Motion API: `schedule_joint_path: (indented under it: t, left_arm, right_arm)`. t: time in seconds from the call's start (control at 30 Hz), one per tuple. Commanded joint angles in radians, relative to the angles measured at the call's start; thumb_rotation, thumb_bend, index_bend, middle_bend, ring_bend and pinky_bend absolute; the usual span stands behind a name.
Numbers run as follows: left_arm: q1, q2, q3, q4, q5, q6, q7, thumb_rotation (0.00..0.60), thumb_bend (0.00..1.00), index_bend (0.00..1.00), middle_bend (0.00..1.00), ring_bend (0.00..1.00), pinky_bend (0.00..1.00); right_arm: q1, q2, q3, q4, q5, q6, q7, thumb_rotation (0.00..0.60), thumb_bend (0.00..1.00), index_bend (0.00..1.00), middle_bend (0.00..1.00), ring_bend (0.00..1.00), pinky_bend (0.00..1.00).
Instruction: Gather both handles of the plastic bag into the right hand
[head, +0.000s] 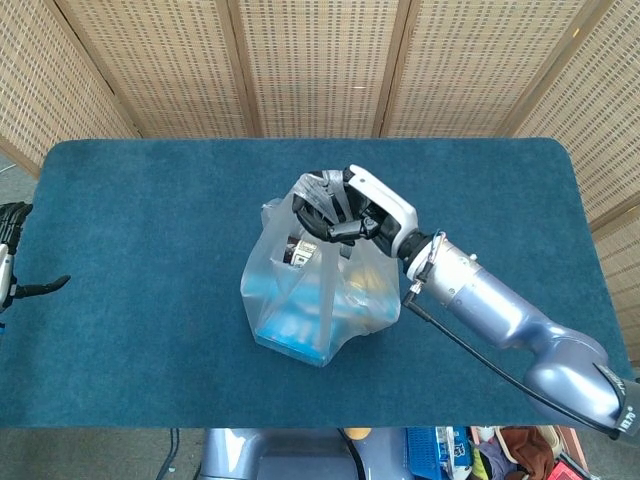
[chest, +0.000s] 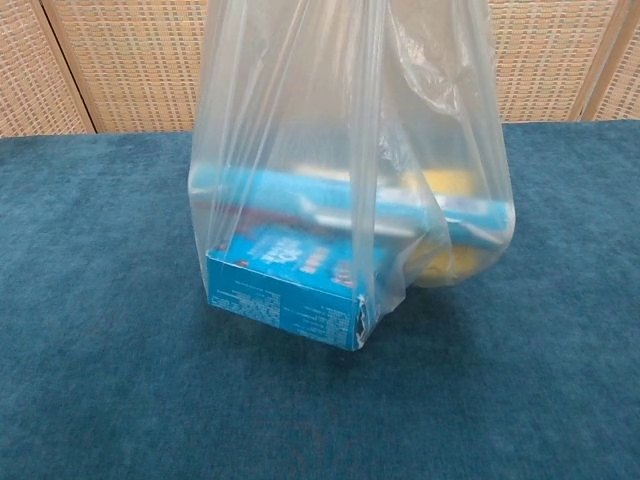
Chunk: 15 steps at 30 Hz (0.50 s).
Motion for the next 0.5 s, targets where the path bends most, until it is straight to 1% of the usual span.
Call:
schedule_joint_path:
  t: [0.03, 0.17, 0.33, 0.5]
  left_arm:
    - [0.000, 0.000, -0.001, 0.000, 0.001, 0.001, -0.001, 0.600, 0.04, 0.00, 0.00, 0.00, 0.00]
    - [0.002, 0.002, -0.003, 0.000, 0.001, 0.001, -0.006, 0.600, 0.04, 0.00, 0.00, 0.00, 0.00]
    - [0.001, 0.002, -0.004, 0.002, 0.000, -0.004, -0.006, 0.600, 0.04, 0.00, 0.00, 0.00, 0.00]
    - [-0.001, 0.000, -0.004, 0.001, 0.001, -0.008, 0.000, 0.600, 0.04, 0.00, 0.00, 0.00, 0.00]
  right_arm:
    - [0.032, 0.039, 0.003, -0.002, 0.055, 0.013, -0.017, 0.600, 1.00, 0.77, 0.82, 0.71, 0.90]
    - [0.069, 0.091, 0.006, -0.001, 0.131, 0.018, -0.029, 0.600, 1.00, 0.77, 0.82, 0.71, 0.90]
    - [0.091, 0.136, 0.012, 0.000, 0.183, 0.012, -0.040, 0.600, 1.00, 0.77, 0.82, 0.71, 0.90]
    - [0.100, 0.162, 0.017, 0.007, 0.216, -0.003, -0.043, 0.600, 1.00, 0.77, 0.82, 0.71, 0.90]
